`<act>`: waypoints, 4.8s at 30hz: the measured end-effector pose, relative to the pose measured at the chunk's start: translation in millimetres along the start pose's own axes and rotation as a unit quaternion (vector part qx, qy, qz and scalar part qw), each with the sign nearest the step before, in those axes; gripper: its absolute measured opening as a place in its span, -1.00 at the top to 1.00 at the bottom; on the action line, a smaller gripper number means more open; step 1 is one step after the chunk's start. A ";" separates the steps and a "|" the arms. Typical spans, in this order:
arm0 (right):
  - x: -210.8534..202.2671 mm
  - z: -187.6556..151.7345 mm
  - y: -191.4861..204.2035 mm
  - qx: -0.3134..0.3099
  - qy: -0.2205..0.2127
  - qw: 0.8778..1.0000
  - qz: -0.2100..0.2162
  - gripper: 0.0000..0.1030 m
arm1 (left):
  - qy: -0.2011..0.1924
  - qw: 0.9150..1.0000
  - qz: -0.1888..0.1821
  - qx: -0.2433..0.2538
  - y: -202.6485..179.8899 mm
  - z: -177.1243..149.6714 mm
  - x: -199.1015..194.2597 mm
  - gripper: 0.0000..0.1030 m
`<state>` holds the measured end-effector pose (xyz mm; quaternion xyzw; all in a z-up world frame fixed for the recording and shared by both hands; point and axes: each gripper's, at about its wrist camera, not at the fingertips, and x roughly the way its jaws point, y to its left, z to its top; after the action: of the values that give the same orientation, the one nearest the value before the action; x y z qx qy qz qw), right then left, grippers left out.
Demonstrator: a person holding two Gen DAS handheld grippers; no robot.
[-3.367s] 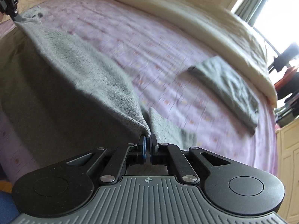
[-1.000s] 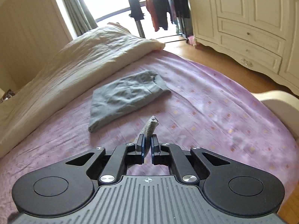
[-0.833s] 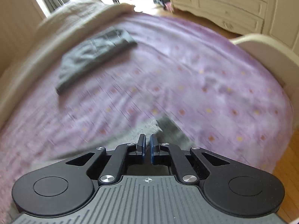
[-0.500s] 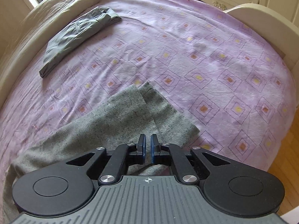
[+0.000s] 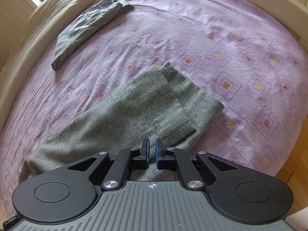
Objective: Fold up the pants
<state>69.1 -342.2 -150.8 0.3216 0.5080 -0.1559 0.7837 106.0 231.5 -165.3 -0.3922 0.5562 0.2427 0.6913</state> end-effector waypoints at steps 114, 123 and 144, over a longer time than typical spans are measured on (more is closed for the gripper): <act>-18.3 -363.4 353.7 -0.474 0.115 0.845 0.218 0.46 | 0.034 0.936 0.048 0.347 115.4 134.5 -41.9 0.88; 40.9 -347.2 335.5 -0.207 0.181 0.940 0.201 0.41 | 0.050 0.929 0.033 0.365 116.5 149.8 -52.7 0.89; 21.0 -359.3 321.5 -0.065 0.219 0.940 0.253 0.80 | 0.052 0.921 0.010 0.387 121.8 176.6 -101.4 0.88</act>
<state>11.8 136.9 -158.1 0.4142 0.5776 0.1552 0.6861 87.5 455.1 -88.2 -0.1010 0.6459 -0.0056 0.7567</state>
